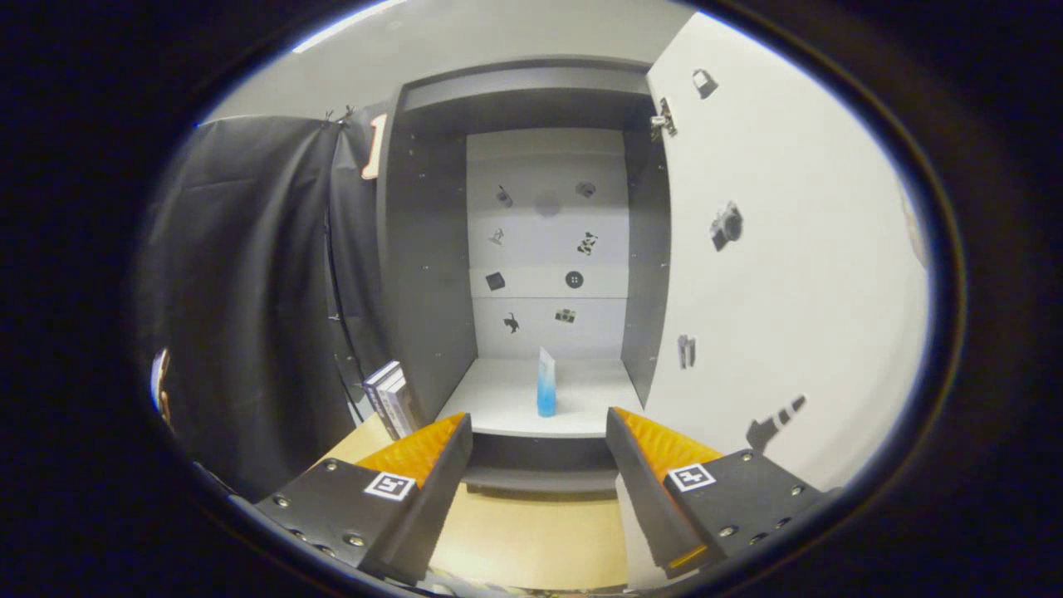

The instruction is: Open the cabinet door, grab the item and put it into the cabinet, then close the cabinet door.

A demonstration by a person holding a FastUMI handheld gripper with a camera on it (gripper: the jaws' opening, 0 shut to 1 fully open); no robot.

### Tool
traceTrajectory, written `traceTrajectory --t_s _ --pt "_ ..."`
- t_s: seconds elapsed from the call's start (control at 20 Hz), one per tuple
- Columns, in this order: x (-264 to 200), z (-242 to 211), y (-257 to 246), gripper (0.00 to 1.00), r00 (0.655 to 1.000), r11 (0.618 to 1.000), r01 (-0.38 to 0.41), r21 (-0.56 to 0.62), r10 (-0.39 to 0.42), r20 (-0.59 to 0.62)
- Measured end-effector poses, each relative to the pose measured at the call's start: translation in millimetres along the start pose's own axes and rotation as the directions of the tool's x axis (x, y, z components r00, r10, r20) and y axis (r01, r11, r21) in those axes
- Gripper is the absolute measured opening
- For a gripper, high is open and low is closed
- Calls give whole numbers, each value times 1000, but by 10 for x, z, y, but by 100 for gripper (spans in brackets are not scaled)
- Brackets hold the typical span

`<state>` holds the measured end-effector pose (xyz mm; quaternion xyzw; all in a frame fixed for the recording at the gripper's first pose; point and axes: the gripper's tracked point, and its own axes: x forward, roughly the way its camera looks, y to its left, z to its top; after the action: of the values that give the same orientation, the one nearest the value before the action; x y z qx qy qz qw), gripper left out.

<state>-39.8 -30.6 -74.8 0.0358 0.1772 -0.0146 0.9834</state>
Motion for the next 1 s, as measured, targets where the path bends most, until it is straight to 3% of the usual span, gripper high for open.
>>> traceTrajectory --t_s 0.25,0.45,0.8,1.0 --pt "-709 -349 -350 95 991 991 134 8 -134 -27" --pt "-1252 -590 -653 95 964 965 260 22 -258 -71" --pt "-1973 -658 -1559 95 866 851 500 157 -494 -78" --pt "-1989 -537 -1994 95 823 804 565 184 -564 -67"
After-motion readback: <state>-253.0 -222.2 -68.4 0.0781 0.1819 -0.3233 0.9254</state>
